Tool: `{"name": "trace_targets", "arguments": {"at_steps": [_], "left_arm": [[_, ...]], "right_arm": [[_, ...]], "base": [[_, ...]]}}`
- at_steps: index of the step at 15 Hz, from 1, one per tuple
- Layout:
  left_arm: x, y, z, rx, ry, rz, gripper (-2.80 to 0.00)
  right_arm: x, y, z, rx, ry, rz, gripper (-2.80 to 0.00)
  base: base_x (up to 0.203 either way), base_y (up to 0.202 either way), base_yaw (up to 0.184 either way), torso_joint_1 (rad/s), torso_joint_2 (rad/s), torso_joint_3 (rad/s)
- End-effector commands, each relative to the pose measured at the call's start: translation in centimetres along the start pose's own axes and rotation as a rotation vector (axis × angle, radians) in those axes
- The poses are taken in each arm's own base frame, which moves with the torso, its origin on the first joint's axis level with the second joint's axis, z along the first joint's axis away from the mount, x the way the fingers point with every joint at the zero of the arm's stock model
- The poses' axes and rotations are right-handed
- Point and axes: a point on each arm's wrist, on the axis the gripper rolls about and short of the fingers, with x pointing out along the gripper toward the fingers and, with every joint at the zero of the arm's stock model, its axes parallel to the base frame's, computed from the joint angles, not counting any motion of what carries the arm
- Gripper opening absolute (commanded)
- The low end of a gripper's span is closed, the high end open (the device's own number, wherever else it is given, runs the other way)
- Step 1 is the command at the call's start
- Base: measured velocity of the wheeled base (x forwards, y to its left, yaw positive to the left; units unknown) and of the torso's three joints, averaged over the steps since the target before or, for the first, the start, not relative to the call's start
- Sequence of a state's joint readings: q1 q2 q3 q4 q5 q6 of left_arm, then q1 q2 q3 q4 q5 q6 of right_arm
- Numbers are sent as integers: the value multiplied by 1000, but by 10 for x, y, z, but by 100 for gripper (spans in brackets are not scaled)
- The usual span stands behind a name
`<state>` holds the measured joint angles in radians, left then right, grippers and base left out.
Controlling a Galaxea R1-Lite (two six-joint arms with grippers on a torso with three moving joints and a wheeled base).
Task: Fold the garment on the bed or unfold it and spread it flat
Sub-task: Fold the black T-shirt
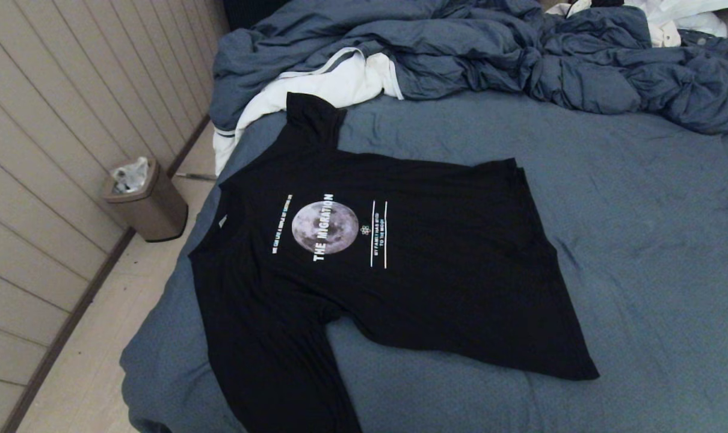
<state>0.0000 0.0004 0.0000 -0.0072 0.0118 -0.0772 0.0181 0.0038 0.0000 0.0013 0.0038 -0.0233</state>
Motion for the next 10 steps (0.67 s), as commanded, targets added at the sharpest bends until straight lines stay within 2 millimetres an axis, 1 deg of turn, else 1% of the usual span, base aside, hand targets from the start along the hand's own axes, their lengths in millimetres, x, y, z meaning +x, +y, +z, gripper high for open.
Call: {"name": "trace_targets", "arguments": {"at_steps": [1,6,7,8,9,10], "left_arm": [[0,0,0,-1,1,1,-280],[0,0,0,2,0,4,-280],[-1,0,3,4,-6,3,-280],[-3,-1,14,2,-24,-2,-280],[-3,-2,28,-5,-19,-7,-280],[-1,-4,44,-20,-6,-13,-280]], "right_arm": [[0,0,0,2,2,1,-280],[0,0,1,-13,-5,5,-280],[-1,0,4,-17,-13,7,-280],[-4,0,17,-18,-33,9,-280],[-3,0,30,-17,-18,13,-280],[0,-1,48,-12,5,19,-280]], "base": [[0,0,0,0,0,0],[0,0,0,0,0,0],[0,0,0,0,0,0],[0,0,0,0,0,0],[0,0,0,0,0,0],[0,0,0,0,0,0]]}}
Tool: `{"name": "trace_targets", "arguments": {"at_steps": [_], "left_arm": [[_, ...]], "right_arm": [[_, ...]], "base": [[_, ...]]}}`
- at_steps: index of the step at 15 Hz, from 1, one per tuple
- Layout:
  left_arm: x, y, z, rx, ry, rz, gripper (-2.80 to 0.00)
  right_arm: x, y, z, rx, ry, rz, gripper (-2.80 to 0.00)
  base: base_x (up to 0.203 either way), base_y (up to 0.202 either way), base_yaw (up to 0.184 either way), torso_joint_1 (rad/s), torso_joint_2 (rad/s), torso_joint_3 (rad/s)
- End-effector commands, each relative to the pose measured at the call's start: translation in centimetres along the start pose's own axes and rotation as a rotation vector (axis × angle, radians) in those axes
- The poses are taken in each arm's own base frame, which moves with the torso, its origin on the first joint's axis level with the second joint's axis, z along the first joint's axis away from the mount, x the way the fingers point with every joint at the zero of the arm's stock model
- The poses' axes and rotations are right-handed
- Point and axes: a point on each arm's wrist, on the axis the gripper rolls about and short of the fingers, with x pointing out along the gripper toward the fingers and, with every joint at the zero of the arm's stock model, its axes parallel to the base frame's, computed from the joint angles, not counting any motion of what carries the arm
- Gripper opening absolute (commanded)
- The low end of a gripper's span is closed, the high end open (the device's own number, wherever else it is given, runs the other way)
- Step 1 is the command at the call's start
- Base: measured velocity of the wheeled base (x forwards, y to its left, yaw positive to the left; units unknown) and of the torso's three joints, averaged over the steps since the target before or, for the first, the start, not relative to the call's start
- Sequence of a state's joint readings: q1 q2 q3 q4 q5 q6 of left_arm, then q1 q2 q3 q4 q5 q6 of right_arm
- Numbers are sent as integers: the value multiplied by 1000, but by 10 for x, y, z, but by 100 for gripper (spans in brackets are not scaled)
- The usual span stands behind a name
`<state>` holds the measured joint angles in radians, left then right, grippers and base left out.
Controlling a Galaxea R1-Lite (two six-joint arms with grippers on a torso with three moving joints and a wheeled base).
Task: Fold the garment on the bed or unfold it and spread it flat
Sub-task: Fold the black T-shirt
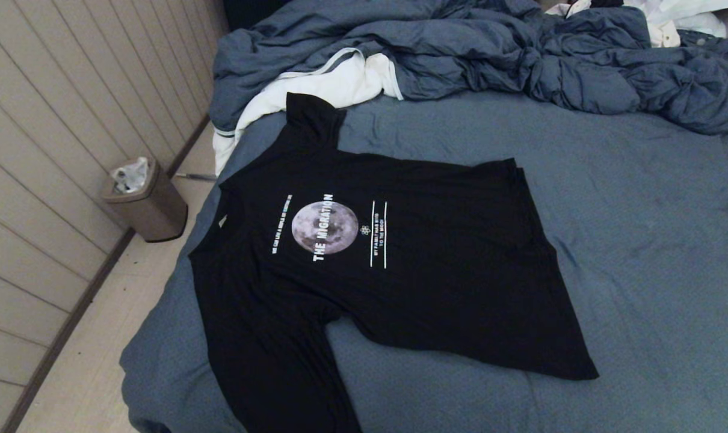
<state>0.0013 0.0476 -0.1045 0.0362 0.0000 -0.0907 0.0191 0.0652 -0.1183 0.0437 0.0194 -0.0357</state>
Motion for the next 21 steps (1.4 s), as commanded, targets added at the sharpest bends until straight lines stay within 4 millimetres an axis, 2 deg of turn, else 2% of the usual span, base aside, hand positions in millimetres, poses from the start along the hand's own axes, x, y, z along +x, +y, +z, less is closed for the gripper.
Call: {"name": "trace_targets", "arguments": {"at_steps": [1,4,5,7,9,12,15,17,19,21], "left_arm": [[7,-3,33,-26,29,-7,-280],[30,-9,88,-119,63,-39,-280],[40,-11,105,-151,75,-51,-280],[68,-15,134,-198,125,-80,-280],[100,-17,147,-225,223,-99,-280],[158,-18,143,-281,455,-122,-280],[205,-20,126,-353,648,-144,-280],[229,-25,109,-400,761,-190,-280],[250,-35,92,-440,867,-238,-280],[269,-41,82,-465,923,-248,-280]], "right_arm": [[10,-2,37,11,30,12,-280],[31,-4,99,79,6,87,-280],[41,-3,114,98,14,107,-280],[70,-1,135,118,75,124,-280],[105,2,147,130,155,121,-280],[170,2,149,188,305,74,-280],[230,-20,123,286,488,20,-280],[248,-42,104,380,588,8,-280],[255,-48,90,444,661,62,-280],[261,-50,87,472,682,71,-280]], "base": [[0,0,0,0,0,0],[0,0,0,0,0,0],[0,0,0,0,0,0],[0,0,0,0,0,0],[0,0,0,0,0,0],[0,0,0,0,0,0],[0,0,0,0,0,0],[0,0,0,0,0,0],[0,0,0,0,0,0],[0,0,0,0,0,0]]}}
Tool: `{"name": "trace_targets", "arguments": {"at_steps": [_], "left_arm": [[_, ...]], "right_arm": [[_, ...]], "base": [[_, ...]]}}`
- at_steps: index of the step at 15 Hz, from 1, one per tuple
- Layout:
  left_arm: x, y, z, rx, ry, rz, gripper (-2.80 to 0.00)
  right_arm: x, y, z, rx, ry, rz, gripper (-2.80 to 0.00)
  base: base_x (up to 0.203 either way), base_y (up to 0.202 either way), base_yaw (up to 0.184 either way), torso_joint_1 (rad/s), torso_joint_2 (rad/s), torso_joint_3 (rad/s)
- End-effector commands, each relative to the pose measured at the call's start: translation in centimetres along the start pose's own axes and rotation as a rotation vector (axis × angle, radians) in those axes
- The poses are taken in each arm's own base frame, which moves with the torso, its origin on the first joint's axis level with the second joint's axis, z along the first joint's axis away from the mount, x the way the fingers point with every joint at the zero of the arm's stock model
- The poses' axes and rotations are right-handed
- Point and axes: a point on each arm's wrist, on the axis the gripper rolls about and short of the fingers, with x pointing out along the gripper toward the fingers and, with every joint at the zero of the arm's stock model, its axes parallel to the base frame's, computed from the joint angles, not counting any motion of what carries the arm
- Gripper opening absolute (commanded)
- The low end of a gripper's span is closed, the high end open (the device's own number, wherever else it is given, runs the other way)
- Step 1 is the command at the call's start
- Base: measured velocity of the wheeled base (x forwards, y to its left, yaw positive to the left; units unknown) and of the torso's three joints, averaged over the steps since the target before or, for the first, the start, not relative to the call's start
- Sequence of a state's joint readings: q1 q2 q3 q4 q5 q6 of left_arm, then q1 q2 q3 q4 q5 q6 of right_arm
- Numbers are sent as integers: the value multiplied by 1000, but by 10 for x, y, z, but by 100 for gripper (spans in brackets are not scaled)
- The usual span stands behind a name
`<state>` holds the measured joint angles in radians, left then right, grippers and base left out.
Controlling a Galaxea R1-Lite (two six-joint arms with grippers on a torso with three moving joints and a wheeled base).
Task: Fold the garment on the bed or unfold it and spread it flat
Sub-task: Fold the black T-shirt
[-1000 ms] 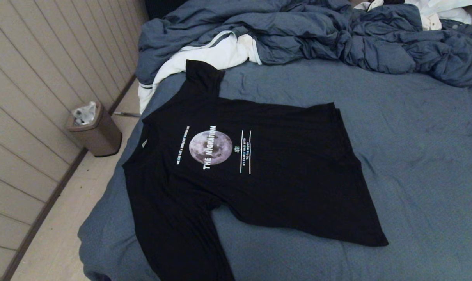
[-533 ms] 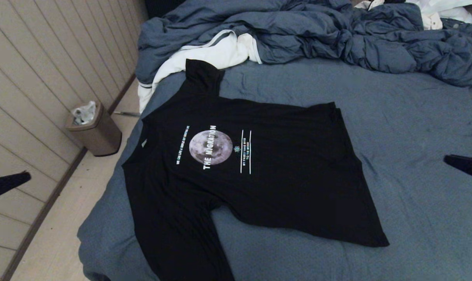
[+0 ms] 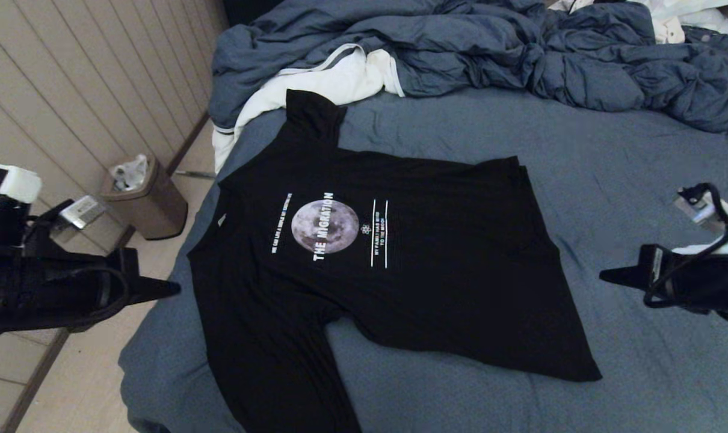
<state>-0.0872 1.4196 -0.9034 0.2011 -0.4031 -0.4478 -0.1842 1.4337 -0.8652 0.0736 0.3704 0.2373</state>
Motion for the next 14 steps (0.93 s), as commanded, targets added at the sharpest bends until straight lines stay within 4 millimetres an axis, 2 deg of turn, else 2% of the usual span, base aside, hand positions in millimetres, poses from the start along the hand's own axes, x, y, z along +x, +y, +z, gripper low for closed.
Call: {"name": "trace_targets", "arguments": {"at_steps": [1,4,6,7,10,11,14], "left_arm": [[31,5,9,-41,76,8,-280],[48,10,13,-122,128,-22,-280],[60,21,18,-151,138,-27,-280],[66,30,24,-173,122,-19,-280],[53,49,49,-210,2,-3,-280],[52,53,52,-217,-10,2,-280],[63,61,53,-227,0,13,-280]], "right_arm": [[12,-5,3,38,37,-8,-280],[5,0,7,123,125,-28,-280],[-4,4,16,156,118,-36,-280],[-15,10,24,168,86,-28,-280],[-51,32,47,194,68,-18,-280],[-61,37,51,203,81,-20,-280],[-66,42,55,213,97,-20,-280]], "base": [[0,0,0,0,0,0],[0,0,0,0,0,0],[0,0,0,0,0,0],[0,0,0,0,0,0],[0,0,0,0,0,0],[0,0,0,0,0,0],[0,0,0,0,0,0]]}}
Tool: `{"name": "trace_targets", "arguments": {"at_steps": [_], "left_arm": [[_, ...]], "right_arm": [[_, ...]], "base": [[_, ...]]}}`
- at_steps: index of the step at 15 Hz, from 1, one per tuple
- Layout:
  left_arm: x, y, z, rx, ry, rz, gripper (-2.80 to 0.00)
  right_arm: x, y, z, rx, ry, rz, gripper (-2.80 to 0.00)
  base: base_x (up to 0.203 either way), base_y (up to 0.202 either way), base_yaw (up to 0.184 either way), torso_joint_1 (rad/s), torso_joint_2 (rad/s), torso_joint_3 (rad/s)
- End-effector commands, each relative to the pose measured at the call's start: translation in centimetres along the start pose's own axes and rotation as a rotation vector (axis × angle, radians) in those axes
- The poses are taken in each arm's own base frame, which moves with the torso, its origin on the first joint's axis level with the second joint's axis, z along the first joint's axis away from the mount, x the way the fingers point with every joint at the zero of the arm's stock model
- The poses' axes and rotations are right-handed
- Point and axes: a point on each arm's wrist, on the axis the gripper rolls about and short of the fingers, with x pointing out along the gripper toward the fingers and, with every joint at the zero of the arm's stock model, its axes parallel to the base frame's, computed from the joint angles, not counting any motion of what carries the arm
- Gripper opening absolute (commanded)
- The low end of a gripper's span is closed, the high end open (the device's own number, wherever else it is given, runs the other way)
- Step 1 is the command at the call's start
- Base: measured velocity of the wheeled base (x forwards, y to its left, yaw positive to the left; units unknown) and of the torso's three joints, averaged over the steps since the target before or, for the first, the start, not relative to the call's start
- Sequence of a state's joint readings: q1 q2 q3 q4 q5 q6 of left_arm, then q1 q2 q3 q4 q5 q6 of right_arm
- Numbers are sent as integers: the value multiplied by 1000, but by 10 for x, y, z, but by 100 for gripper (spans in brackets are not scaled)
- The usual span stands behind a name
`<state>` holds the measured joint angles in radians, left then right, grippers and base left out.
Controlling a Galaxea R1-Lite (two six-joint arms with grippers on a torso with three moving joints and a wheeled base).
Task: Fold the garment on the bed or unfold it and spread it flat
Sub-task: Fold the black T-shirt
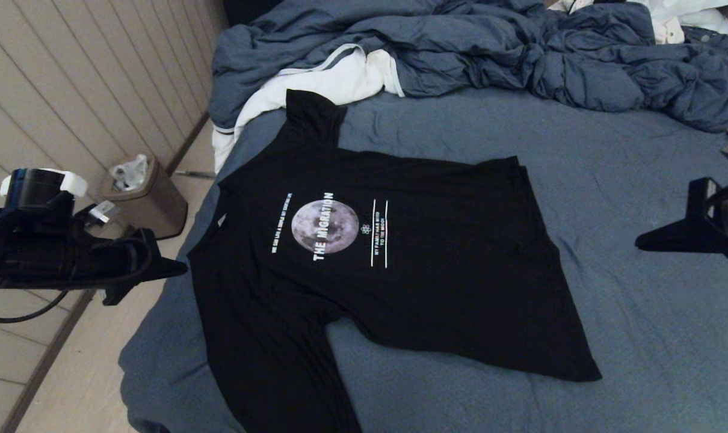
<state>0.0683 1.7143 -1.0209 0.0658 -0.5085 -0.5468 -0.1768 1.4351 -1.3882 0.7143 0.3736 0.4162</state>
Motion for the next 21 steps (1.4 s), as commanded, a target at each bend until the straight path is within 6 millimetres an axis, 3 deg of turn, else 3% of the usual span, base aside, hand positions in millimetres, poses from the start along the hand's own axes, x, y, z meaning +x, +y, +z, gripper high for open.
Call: {"name": "trace_targets", "arguments": {"at_steps": [1,6,11,21], "left_arm": [[12,8,3,-15,11,9,0],[18,18,-10,-40,72,-3,0],[27,22,-40,-49,178,2,0],[62,11,-50,-30,205,-57,0]], "right_arm": [[-1,2,1,-1,-3,5,-280],[9,-2,5,0,19,-6,-280],[24,-6,10,13,52,-21,-280],[36,-7,17,14,65,-23,-280]], "base": [[0,0,0,0,0,0],[0,0,0,0,0,0],[0,0,0,0,0,0],[0,0,0,0,0,0]]}}
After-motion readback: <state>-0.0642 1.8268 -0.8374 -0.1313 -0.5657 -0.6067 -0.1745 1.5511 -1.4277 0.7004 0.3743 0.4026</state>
